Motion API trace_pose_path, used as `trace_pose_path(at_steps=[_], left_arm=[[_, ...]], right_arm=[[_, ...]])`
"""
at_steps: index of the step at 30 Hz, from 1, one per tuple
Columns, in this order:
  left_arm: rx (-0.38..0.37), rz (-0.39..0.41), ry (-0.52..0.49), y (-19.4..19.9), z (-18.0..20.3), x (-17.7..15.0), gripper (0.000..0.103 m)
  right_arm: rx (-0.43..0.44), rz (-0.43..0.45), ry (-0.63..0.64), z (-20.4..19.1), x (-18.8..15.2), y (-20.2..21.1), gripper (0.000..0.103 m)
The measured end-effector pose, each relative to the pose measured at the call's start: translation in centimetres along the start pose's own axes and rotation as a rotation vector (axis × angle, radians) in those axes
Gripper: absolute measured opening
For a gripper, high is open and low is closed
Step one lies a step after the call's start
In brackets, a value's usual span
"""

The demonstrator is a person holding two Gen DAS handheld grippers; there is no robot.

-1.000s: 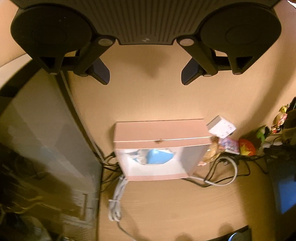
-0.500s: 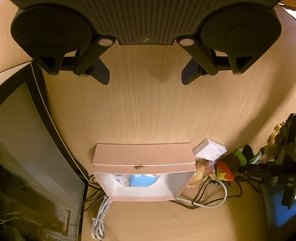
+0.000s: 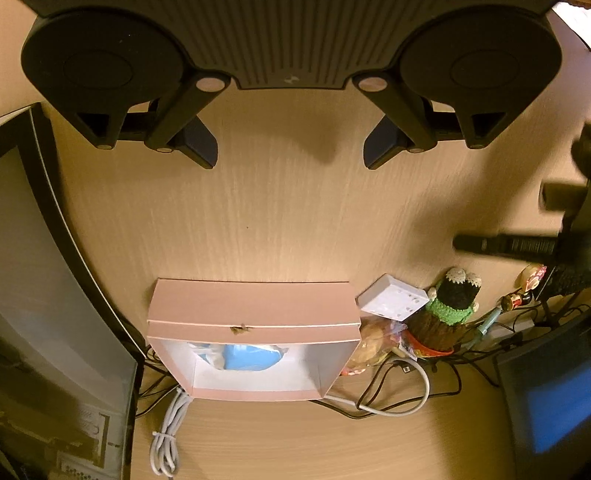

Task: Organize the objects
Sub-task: 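Grasp the knitted doll with the left tool, then lift the knitted doll with the left tool and hold it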

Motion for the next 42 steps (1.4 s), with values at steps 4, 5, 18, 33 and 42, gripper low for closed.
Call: trace_pose_path(at_steps=[4,5,18,33,42], left_arm=[[0.027,0.0,-0.011,0.4,0.7,-1.9,0.03],[0.038,0.002,-0.018,0.6,0.7,-2.0,0.03],[0.152,0.023,-0.075,0.7,1.9,-2.6,0.038],[0.14,0.202,0.042,3.8,-0.1,0.9,0.05],[0.25,0.145,0.153,-1.3,-6.6,8.8,0.049]], right_arm=[[-0.001,-0.003,-0.022,0.5,0.0,-0.4,0.095],[-0.002,-0.004,-0.025,0.7,0.0,-0.5,0.095],[-0.041,-0.015,0.009,1.8,0.0,-3.0,0.103],[-0.061,0.017,0.032,1.3,0.4,-3.7,0.103],[-0.055,0.018,0.052,1.1,0.3,-3.7,0.103]])
Point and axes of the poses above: each gripper's, at about its wrist camera, not at the fingertips, and y roughly against the way its jaws point, z to its right, x to its top, the point moved 8 cm from there along -y, roughly the way its jaws point, and after that the axes turned 4 degrees about -z, right-handed, at the moved point
